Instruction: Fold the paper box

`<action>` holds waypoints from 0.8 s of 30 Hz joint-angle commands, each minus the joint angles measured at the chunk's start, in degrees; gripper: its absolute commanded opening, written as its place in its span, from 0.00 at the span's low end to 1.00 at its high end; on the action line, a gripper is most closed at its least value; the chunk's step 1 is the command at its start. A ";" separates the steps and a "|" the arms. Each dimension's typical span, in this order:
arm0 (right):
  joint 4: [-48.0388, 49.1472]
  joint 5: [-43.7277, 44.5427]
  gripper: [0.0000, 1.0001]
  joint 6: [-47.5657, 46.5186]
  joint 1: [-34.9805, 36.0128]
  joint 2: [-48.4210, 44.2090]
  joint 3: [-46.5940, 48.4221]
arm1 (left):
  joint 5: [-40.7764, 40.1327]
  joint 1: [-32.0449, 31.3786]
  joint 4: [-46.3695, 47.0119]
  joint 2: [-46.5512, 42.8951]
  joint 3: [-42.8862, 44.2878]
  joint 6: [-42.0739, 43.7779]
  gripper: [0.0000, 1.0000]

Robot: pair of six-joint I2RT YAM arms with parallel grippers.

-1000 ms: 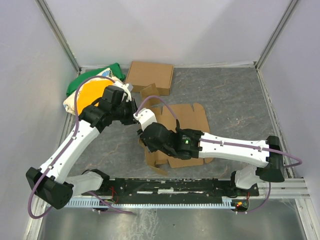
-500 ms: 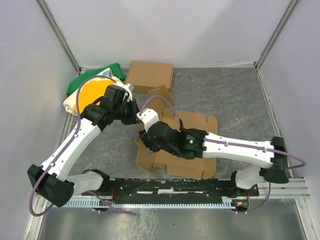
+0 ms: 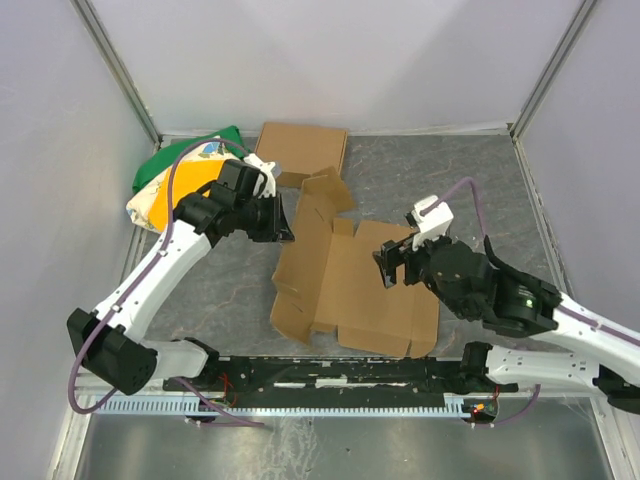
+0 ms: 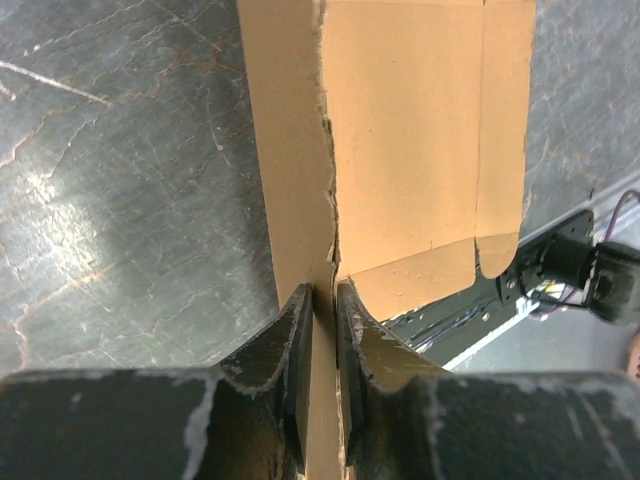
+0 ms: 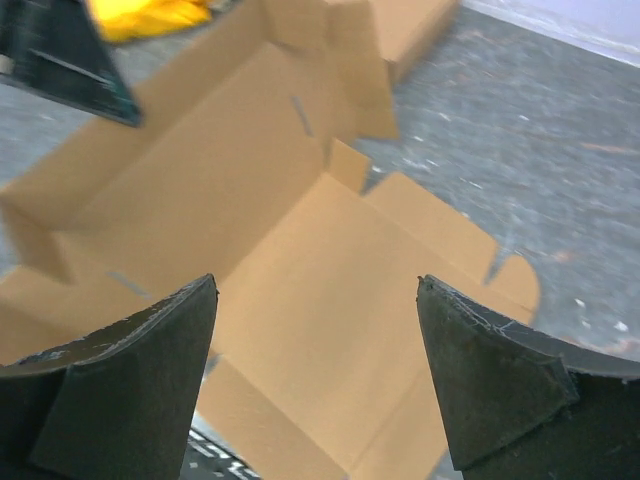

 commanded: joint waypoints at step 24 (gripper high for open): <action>21.25 -58.74 0.87 -10.51 -50.63 33.91 5.25 | -0.55 -2.59 -0.01 11.26 20.09 17.17 0.12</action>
